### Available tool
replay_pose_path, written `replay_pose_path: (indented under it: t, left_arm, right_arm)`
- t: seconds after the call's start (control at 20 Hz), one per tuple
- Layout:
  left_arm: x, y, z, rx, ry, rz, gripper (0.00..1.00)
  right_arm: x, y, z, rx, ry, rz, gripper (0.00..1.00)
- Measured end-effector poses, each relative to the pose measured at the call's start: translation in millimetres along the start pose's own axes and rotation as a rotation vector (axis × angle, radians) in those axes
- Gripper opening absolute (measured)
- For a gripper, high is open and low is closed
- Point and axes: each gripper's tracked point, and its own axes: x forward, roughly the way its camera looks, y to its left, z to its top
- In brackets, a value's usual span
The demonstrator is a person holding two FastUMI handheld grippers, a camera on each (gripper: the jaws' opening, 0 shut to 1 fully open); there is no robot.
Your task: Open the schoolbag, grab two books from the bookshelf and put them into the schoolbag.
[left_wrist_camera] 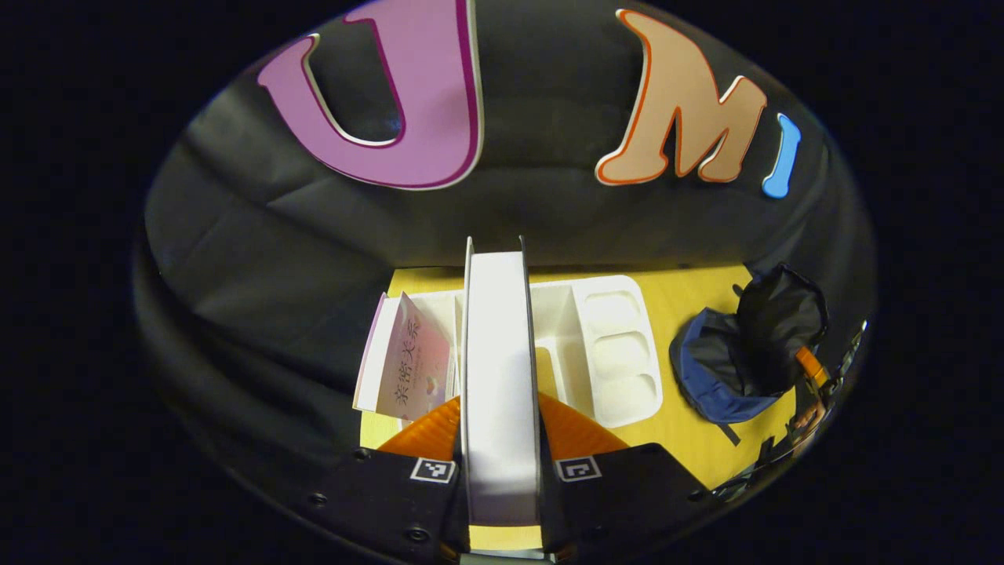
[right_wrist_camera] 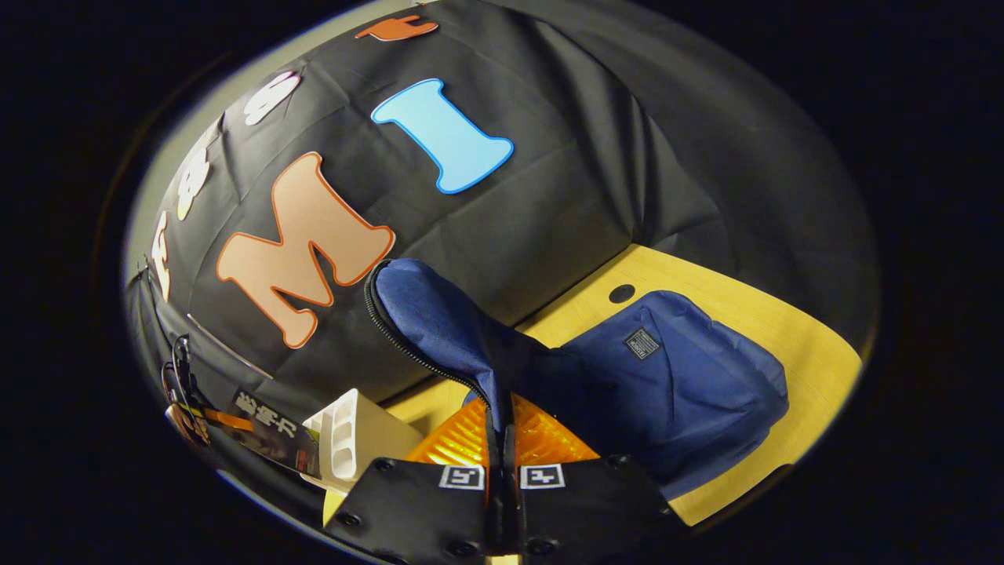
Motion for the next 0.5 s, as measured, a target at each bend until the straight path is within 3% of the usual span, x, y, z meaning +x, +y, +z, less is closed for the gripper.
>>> replay_pose_path:
  t: [0.15,0.2,0.25,0.5]
  left_arm:
    - [-19,2,10,-0.035,-0.035,-0.024,0.32]
    - [-27,2,14,-0.061,-0.051,-0.043,0.29]
    - [-32,0,17,-0.079,-0.056,-0.059,0.32]
    - [-44,-9,17,-0.221,-0.081,-0.165,0.29]
  right_arm:
    - [-1,-1,1,-0.002,0.001,-0.001,0.02]
    - [-1,0,1,-0.004,0.001,-0.001,0.03]
    - [-2,0,2,-0.005,0.001,-0.002,0.02]
    - [-3,-2,4,0.0,-0.003,-0.006,0.03]
